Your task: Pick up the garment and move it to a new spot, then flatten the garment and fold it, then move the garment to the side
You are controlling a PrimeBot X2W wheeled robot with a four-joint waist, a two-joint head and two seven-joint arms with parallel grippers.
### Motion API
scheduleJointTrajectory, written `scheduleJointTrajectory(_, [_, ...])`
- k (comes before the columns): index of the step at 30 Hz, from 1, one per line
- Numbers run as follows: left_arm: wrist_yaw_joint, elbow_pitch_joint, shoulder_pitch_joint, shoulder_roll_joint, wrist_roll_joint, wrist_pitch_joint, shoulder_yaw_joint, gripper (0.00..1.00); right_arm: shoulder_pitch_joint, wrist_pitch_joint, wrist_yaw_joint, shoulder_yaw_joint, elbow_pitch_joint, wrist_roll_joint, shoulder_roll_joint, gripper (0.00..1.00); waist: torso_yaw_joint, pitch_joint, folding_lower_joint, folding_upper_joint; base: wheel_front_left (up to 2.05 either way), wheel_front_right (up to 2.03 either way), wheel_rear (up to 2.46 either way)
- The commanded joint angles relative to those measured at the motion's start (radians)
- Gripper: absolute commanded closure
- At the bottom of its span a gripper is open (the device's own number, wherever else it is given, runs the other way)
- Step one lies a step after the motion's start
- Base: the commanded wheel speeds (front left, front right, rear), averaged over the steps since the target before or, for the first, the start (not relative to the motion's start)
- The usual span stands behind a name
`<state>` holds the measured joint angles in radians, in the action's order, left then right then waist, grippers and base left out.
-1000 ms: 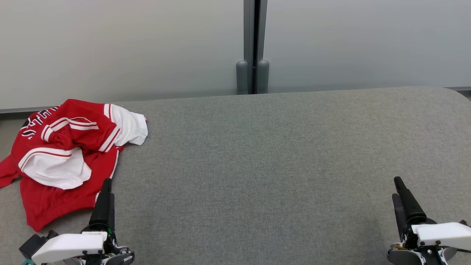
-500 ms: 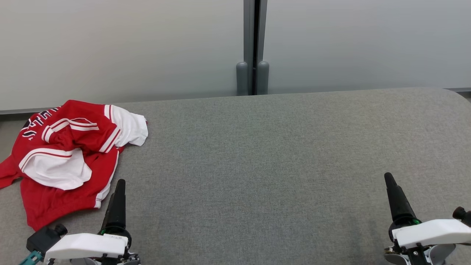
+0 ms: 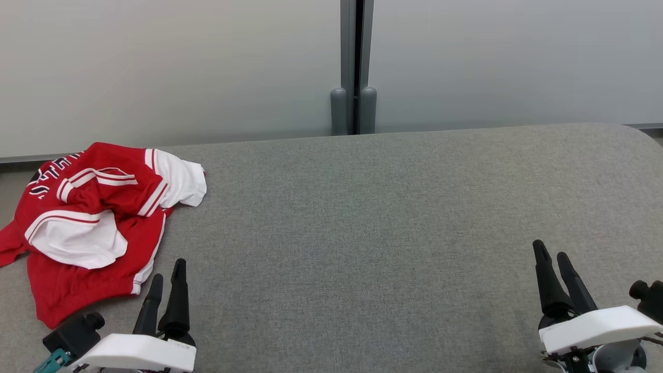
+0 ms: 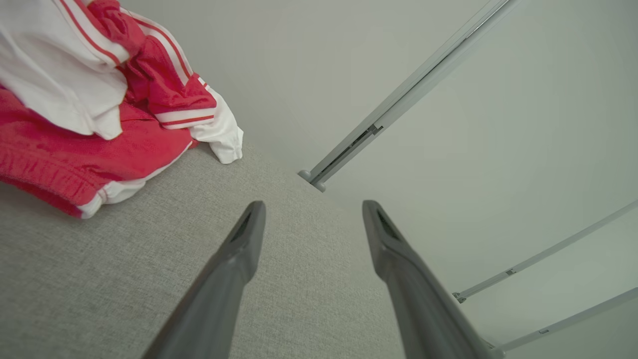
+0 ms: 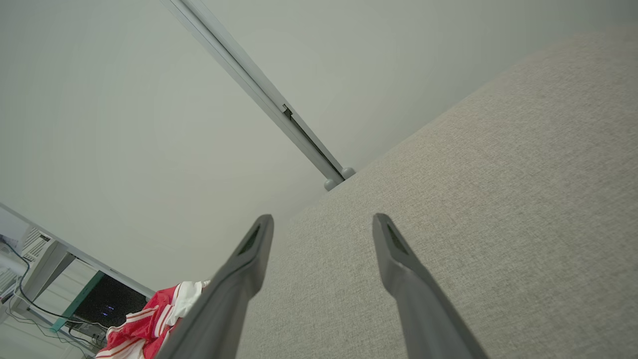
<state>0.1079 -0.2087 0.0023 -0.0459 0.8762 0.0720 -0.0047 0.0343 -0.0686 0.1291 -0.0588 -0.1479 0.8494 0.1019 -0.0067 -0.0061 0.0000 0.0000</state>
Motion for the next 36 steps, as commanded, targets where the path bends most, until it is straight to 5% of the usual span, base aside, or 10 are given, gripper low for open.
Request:
scheduleJointTrajectory(1, [-0.006,0.004,-0.002,-0.01,-0.051,0.01,-0.001,0.0,0.007,-0.014,0.002,-0.006,0.013,-0.043,0.014,0.0,0.001,0.0,0.0,0.0,0.0,0.0,0.0])
scheduleJointTrajectory(36, [-0.041,-0.001,0.043,-0.038,-0.488,0.106,-0.026,0.0,-0.031,-0.11,0.002,-0.031,-0.014,-0.424,0.012,0.0,0.0,-0.006,0.0,0.0,0.0,0.0,0.0])
